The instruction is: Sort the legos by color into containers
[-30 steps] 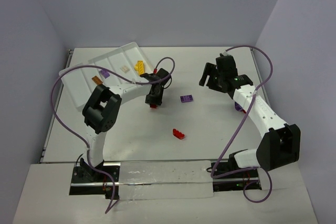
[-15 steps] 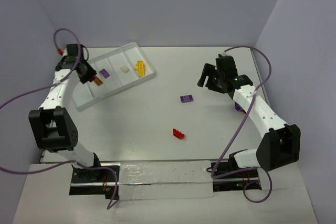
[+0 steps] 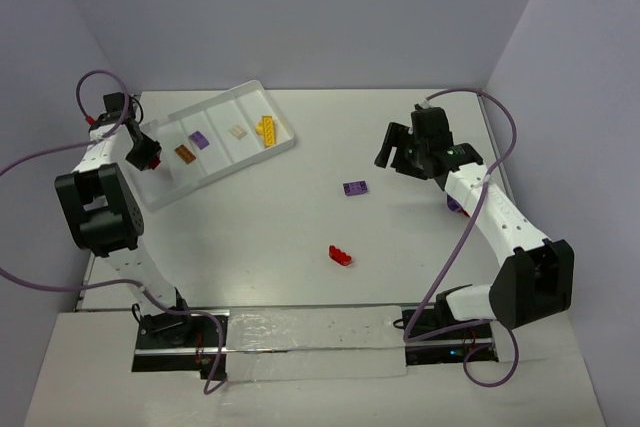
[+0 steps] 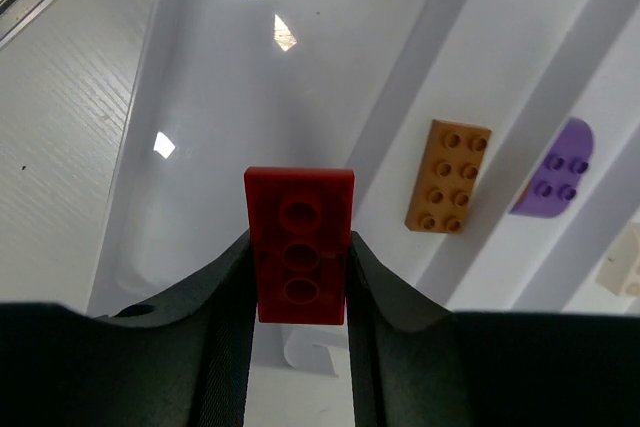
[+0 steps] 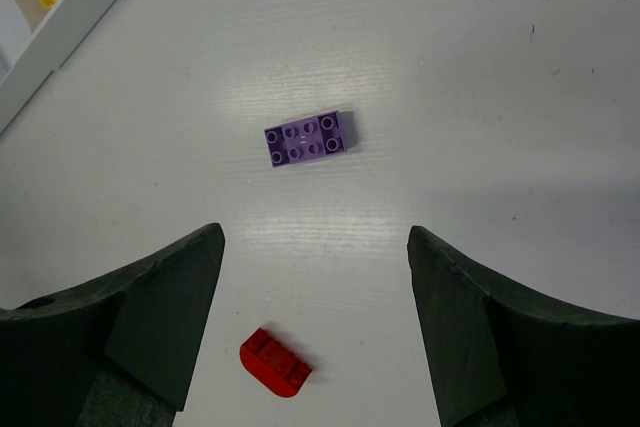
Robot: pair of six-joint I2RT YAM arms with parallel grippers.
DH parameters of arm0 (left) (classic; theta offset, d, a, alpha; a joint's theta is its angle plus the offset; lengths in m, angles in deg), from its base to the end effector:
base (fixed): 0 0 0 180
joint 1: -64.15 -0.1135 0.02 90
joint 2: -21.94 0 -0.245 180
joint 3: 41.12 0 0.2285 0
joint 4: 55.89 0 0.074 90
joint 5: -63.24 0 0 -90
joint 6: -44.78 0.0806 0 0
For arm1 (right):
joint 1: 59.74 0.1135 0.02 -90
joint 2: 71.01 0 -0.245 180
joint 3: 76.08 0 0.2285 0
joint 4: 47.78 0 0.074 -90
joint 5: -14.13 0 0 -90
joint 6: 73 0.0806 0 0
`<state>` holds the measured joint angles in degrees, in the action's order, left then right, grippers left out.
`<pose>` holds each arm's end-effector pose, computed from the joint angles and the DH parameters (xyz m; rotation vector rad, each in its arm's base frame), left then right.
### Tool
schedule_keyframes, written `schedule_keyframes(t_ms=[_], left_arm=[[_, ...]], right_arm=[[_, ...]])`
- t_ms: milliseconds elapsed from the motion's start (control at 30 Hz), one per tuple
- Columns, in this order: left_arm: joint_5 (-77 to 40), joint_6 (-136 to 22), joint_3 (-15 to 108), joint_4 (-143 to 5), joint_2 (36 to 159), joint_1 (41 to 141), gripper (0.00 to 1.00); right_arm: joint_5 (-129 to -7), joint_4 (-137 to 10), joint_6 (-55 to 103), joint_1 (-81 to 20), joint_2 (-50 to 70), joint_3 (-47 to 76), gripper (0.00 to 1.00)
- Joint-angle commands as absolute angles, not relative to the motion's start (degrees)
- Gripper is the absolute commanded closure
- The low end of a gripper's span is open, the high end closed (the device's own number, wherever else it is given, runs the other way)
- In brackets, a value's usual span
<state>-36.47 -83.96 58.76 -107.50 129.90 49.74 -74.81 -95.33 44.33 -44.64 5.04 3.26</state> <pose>0.3833 0.1125 0.1820 -1.2117 2.2892 0.0672 0.2890 0.0795 0.2565 0.2439 2.3635 0.3832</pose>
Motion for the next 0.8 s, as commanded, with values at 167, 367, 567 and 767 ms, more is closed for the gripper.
schedule_keyframes(t_ms=[167, 367, 567, 767], left_arm=[[-40.83, -83.46, 66.37, -108.1, 133.73, 49.47, 0.05], [-44.99, -79.38, 65.31, -109.16, 127.85, 55.58, 0.05], [-43.43, -75.8, 55.94, -107.63, 117.58, 71.98, 0.08], [-36.29, -77.84, 50.95, -106.95, 113.15, 80.61, 0.09]], right_arm=[[-75.25, -96.14, 43.9, -44.18, 3.69, 4.53, 0.18], [-75.04, -96.39, 43.46, -43.25, 3.86, 4.12, 0.18], [-72.76, -97.7, 38.92, -39.26, 2.47, 0.56, 0.19], [-69.71, -99.25, 31.89, -23.09, 4.19, -3.19, 0.19]])
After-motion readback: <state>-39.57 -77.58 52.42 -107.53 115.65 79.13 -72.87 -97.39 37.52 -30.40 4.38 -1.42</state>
